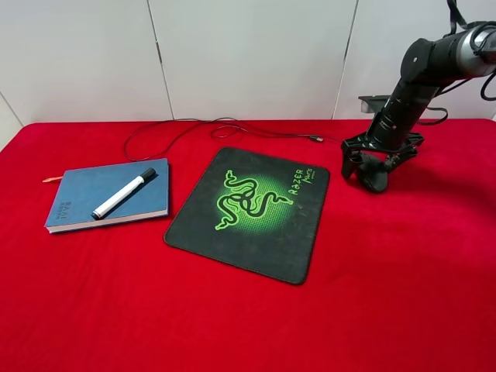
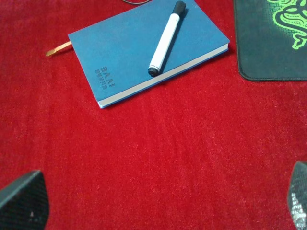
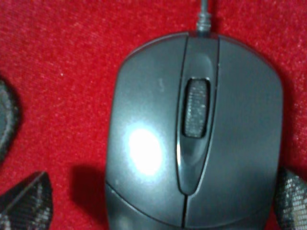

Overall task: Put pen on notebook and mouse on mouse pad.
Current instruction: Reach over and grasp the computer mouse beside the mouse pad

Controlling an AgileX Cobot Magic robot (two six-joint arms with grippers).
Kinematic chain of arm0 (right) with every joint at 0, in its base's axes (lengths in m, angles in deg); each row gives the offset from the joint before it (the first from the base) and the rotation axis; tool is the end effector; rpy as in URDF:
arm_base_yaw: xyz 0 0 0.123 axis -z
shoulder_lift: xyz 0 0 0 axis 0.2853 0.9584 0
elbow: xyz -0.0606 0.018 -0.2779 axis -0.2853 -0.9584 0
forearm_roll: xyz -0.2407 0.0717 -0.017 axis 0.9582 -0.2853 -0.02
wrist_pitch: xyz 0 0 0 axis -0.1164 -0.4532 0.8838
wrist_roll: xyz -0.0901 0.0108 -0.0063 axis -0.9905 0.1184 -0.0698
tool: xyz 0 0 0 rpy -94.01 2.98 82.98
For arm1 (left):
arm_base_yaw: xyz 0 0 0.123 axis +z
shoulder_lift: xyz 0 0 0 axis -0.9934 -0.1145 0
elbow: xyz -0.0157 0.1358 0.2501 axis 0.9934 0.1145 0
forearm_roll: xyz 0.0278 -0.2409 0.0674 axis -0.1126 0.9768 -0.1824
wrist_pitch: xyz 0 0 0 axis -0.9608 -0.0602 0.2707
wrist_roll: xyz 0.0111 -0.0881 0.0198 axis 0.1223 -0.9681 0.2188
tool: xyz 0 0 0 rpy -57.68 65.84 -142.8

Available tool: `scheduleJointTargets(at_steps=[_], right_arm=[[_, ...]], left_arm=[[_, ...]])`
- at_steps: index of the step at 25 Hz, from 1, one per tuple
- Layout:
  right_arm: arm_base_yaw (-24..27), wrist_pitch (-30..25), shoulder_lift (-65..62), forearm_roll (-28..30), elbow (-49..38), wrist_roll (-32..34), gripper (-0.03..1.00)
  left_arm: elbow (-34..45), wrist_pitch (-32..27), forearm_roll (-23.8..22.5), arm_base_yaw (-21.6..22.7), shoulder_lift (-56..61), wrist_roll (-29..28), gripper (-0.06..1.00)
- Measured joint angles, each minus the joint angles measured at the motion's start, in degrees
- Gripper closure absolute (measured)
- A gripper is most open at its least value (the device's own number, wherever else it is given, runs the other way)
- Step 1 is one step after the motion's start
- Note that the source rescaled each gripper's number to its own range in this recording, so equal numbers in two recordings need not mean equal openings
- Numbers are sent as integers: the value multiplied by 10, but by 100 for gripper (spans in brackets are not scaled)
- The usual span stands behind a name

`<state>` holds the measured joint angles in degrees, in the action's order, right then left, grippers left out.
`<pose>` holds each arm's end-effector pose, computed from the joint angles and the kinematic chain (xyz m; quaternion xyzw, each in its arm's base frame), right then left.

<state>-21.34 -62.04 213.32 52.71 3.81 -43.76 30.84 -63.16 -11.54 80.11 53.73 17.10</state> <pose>0.4435 0.0485 0.1224 -0.1084 0.9892 0.0619 0.0772 -0.0052 -0.0059 0.2752 0.1186 0.8462 0.0027 0.5195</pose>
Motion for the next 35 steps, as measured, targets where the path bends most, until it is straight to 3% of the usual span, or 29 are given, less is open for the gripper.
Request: scheduleJointTargets(at_steps=[7,9,12,13,35], right_arm=[[0,4,0,1,0,0,0],[0,4,0,2,0,0,21],[0,6,0,4,0,0,87],[0,6,0,4,0,0,97],[0,-46,-65,8,1,36,95]], left_arm=[[0,0,0,0,0,0,-5],[0,0,0,0,0,0,-5],[0,0,0,0,0,0,-5],[0,0,0,0,0,0,-5],[0,0,0,0,0,0,-5]])
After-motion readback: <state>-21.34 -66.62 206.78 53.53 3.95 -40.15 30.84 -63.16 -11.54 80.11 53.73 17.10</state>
